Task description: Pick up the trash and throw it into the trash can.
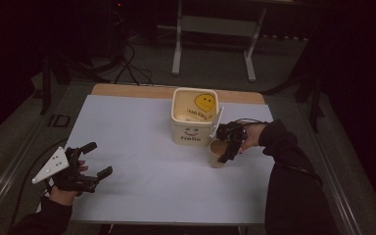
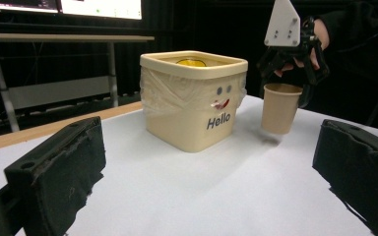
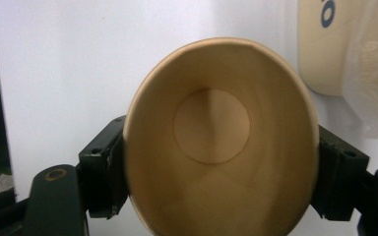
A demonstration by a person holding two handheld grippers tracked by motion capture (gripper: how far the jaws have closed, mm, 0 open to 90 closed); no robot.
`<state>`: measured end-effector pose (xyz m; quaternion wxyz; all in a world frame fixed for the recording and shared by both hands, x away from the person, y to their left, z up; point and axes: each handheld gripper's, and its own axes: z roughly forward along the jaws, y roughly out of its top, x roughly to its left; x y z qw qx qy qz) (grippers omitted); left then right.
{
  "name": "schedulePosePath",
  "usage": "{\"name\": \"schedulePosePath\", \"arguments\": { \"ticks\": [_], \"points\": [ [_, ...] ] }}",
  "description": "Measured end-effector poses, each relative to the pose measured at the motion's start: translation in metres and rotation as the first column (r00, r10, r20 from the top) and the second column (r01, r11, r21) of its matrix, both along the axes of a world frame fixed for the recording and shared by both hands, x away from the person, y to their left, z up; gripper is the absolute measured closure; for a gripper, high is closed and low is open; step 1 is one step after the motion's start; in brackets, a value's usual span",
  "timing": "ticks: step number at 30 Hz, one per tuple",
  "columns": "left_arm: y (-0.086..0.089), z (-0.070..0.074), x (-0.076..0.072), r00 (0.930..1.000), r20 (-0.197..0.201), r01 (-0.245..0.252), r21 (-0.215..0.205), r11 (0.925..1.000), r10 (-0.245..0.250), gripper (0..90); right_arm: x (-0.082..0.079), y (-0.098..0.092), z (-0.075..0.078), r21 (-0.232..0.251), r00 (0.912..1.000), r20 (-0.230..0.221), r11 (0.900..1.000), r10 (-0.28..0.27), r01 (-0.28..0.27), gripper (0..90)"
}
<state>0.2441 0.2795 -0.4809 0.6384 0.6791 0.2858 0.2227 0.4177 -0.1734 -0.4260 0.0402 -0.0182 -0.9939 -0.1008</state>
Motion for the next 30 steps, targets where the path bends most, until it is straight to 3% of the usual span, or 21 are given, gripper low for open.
{"name": "schedulePosePath", "arguments": {
  "ticks": [26,30],
  "points": [
    [0.0,0.0,0.001,1.0,-0.001,-0.002,0.001,1.0,0.002,0.7,0.001,0.008,0.068,0.021,0.9989,0.046,1.0,-0.002,0.002,24.3],
    [0.0,-0.001,0.001,1.0,-0.001,-0.001,0.0,1.0,0.001,0.7,0.003,0.01,0.079,0.041,0.9985,0.055,0.999,0.002,-0.004,24.4]
  ]
}}
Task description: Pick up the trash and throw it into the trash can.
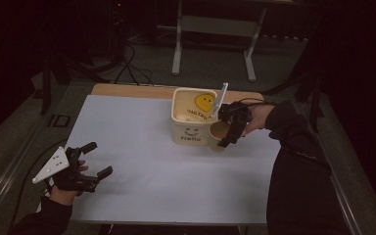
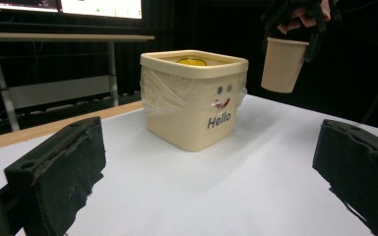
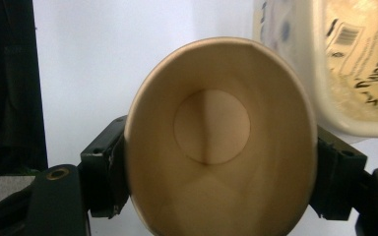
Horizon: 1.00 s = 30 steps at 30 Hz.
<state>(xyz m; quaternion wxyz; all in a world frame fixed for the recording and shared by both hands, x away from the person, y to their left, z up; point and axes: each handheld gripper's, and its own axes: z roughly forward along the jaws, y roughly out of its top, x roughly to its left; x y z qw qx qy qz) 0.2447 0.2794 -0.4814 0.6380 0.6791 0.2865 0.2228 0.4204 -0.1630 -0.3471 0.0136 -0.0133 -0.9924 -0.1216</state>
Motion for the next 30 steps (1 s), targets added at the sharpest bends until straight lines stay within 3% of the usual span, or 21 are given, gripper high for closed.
{"name": "schedulePosePath", "arguments": {
  "ticks": [10,30],
  "points": [
    [0.0,0.0,0.0,1.0,0.0,0.002,0.002,1.0,-0.002,0.7,0.006,0.005,0.022,0.014,0.9998,0.019,1.0,-0.01,0.009,24.4],
    [0.0,-0.001,0.0,1.0,-0.004,0.003,0.001,1.0,-0.003,0.7,0.016,0.013,0.049,0.041,0.9988,0.047,0.999,-0.016,0.014,24.7]
  ]
}}
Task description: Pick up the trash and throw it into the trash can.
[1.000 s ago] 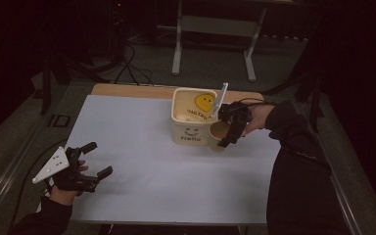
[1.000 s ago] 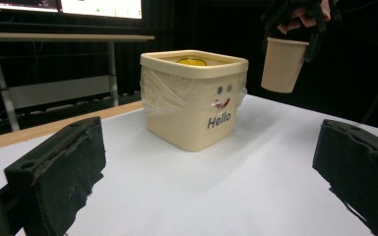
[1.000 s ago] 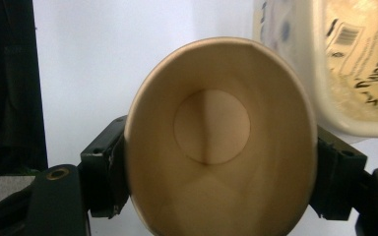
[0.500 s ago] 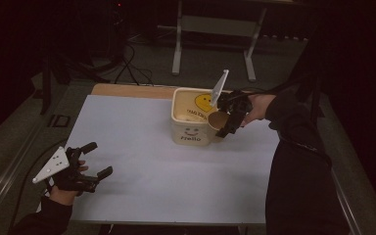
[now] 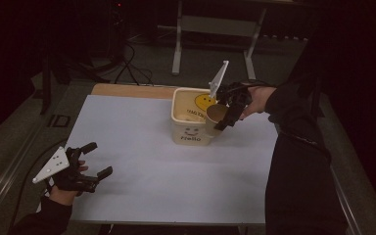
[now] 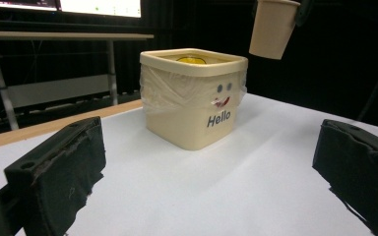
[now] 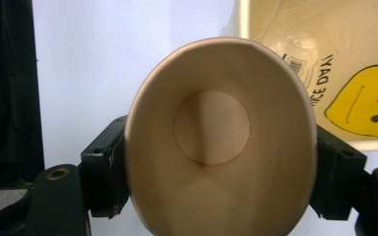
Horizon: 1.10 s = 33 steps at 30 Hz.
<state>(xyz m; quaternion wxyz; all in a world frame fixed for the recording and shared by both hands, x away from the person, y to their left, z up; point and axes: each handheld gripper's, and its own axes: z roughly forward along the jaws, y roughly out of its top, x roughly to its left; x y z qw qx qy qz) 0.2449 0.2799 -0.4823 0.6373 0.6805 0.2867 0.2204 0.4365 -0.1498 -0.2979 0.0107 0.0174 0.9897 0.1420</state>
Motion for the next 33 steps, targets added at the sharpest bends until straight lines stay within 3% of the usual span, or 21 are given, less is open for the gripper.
{"name": "schedulePosePath", "arguments": {
  "ticks": [18,33],
  "points": [
    [0.001,-0.001,-0.001,1.0,-0.003,0.001,0.004,1.0,-0.001,0.7,0.017,0.017,0.015,0.017,1.0,0.007,1.0,-0.002,0.002,24.8],
    [0.004,-0.001,-0.003,1.0,-0.004,-0.009,-0.006,0.9999,0.009,0.7,0.036,0.024,0.016,0.042,0.9999,0.01,0.999,0.004,-0.004,24.8]
  ]
}}
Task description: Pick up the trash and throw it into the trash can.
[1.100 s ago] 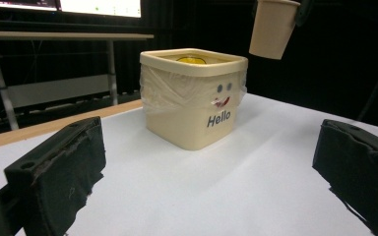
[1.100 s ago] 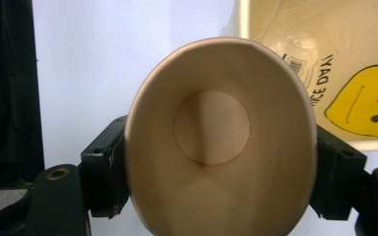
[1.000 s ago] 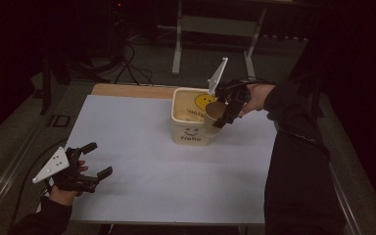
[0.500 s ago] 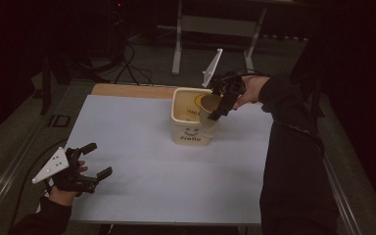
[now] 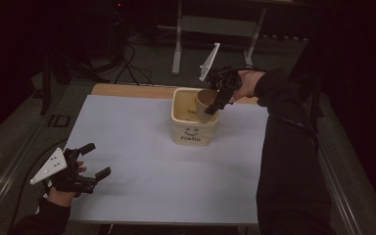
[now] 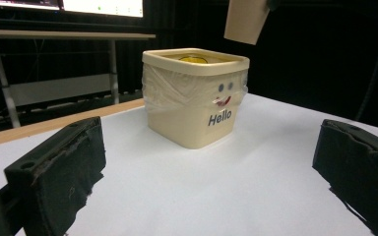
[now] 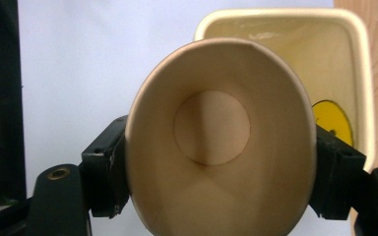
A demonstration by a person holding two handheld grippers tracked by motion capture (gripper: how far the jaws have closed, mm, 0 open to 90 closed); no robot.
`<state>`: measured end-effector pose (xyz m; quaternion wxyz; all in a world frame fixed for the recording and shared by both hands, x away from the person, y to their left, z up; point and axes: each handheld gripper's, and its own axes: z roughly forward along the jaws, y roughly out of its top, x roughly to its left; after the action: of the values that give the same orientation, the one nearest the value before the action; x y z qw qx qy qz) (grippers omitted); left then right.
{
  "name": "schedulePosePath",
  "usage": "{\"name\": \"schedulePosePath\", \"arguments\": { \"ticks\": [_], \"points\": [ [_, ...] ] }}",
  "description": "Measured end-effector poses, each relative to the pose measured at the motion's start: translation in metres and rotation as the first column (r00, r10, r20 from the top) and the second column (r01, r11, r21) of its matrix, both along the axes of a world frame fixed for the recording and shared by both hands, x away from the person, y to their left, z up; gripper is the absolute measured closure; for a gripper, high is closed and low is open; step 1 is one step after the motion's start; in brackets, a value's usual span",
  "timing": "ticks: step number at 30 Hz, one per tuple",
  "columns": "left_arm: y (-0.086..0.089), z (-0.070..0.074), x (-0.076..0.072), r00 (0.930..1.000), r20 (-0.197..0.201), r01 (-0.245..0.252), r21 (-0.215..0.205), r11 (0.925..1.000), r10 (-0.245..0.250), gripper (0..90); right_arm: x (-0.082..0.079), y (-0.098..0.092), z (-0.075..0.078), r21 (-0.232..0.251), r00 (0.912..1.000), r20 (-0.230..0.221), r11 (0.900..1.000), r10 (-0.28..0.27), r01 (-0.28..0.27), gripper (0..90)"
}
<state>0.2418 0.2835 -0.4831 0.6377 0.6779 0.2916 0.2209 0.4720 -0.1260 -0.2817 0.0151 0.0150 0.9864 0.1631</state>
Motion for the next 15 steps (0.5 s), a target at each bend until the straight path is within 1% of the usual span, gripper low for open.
{"name": "schedulePosePath", "arguments": {
  "ticks": [5,9,15],
  "points": [
    [0.001,0.0,0.0,1.0,0.001,0.001,0.003,1.0,-0.001,0.7,0.006,0.003,0.0,0.018,1.0,-0.001,1.0,0.007,-0.007,24.8],
    [0.001,0.0,-0.001,1.0,-0.002,0.001,0.002,1.0,-0.001,0.7,0.011,0.005,-0.001,0.016,0.9999,0.0,1.0,0.012,-0.012,24.8],
    [0.002,-0.001,-0.001,1.0,-0.003,0.0,-0.004,1.0,0.0,0.7,0.016,0.007,-0.002,0.019,1.0,-0.007,1.0,0.003,-0.002,24.8]
  ]
}}
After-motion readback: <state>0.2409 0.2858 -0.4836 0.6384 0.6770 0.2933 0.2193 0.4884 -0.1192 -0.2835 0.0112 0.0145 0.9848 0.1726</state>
